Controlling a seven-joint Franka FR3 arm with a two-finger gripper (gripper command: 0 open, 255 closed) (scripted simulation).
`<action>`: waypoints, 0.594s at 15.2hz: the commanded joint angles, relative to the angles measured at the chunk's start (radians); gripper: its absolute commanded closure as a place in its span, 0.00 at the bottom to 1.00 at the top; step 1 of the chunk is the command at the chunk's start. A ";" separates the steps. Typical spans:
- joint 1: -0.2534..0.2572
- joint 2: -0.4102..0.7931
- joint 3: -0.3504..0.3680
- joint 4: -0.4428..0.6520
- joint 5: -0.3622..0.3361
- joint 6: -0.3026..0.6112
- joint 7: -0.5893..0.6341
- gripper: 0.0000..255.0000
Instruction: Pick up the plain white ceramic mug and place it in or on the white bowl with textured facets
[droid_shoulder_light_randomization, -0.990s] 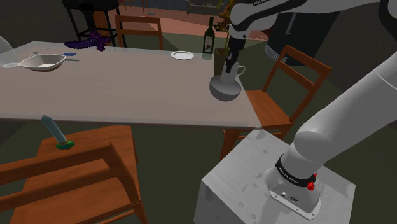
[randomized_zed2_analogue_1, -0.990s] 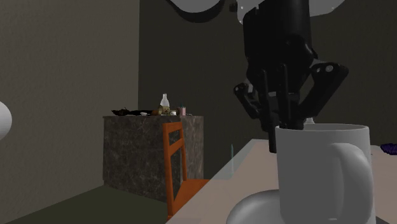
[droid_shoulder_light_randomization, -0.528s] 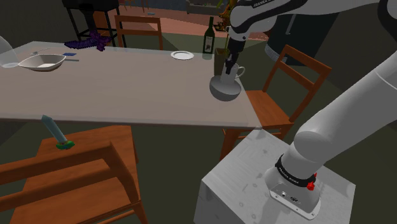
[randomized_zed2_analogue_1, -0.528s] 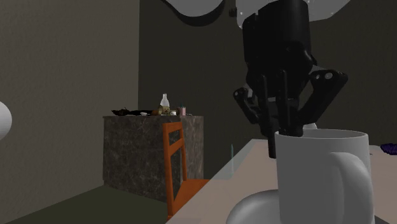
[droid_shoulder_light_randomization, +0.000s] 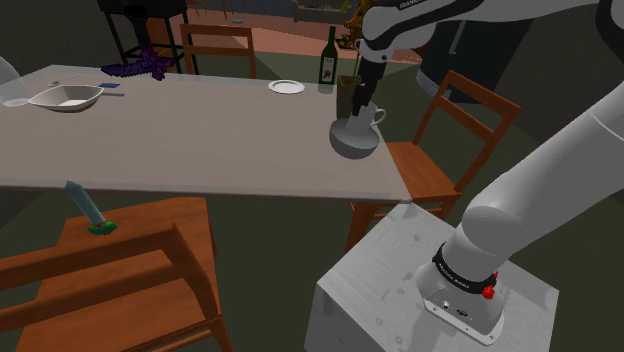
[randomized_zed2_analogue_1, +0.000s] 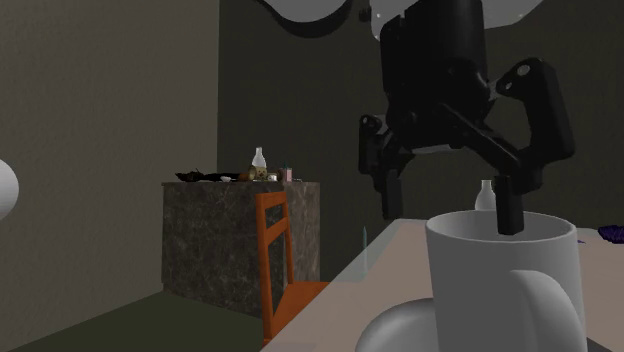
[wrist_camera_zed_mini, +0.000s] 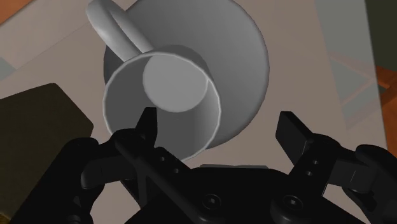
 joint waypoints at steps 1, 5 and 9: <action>-0.001 -0.017 0.000 0.039 -0.002 -0.055 0.000 0.00; -0.001 -0.032 0.002 0.084 -0.004 -0.116 0.002 0.00; -0.001 -0.032 0.002 0.084 -0.004 -0.116 0.002 0.00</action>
